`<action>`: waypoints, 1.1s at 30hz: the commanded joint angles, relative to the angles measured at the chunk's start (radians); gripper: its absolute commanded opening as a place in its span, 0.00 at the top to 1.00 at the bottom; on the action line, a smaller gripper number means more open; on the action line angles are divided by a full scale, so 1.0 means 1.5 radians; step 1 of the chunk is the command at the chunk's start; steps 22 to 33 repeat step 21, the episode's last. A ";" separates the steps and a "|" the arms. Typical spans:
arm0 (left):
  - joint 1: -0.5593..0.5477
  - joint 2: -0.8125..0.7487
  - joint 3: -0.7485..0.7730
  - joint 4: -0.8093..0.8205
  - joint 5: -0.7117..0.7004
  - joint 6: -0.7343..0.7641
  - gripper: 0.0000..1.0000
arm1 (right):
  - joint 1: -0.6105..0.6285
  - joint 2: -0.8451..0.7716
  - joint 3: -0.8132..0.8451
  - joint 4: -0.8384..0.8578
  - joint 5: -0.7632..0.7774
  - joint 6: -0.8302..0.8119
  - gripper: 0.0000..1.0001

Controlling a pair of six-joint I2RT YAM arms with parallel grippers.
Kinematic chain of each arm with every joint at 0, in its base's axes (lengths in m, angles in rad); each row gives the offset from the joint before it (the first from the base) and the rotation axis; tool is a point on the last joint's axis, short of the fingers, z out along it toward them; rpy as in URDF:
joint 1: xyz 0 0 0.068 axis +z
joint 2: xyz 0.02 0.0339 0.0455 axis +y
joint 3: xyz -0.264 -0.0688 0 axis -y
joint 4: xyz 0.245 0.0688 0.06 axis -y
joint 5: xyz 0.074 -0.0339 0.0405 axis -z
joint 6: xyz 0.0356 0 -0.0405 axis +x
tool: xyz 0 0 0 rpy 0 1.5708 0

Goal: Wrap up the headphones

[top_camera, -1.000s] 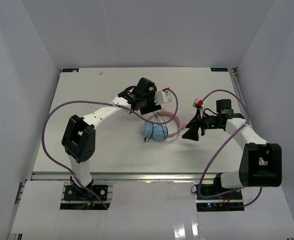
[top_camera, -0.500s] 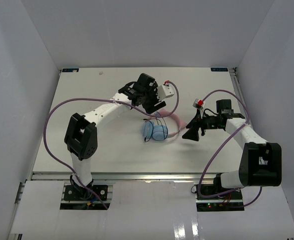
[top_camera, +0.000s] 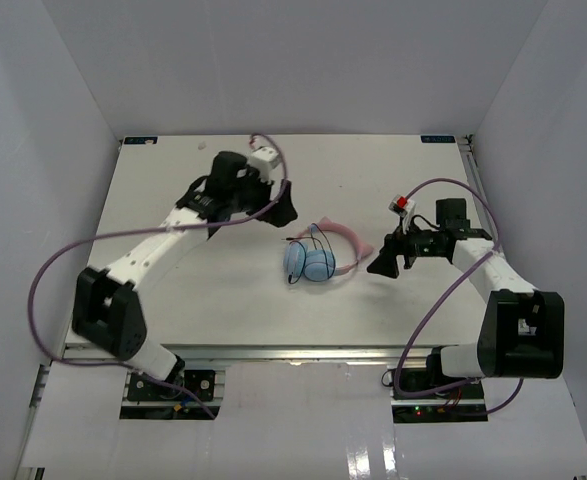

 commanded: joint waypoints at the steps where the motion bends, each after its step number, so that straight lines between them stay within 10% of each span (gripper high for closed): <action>1: 0.039 -0.234 -0.235 0.189 0.138 -0.252 0.02 | -0.003 -0.067 -0.018 0.124 0.204 0.175 0.10; 9: 0.048 -0.481 -0.444 0.162 0.045 -0.181 0.02 | 0.000 -0.192 -0.047 0.194 0.490 0.297 0.10; 33: 0.049 -0.579 -0.511 0.167 0.036 -0.134 0.02 | -0.002 -0.370 -0.116 0.243 0.598 0.231 0.10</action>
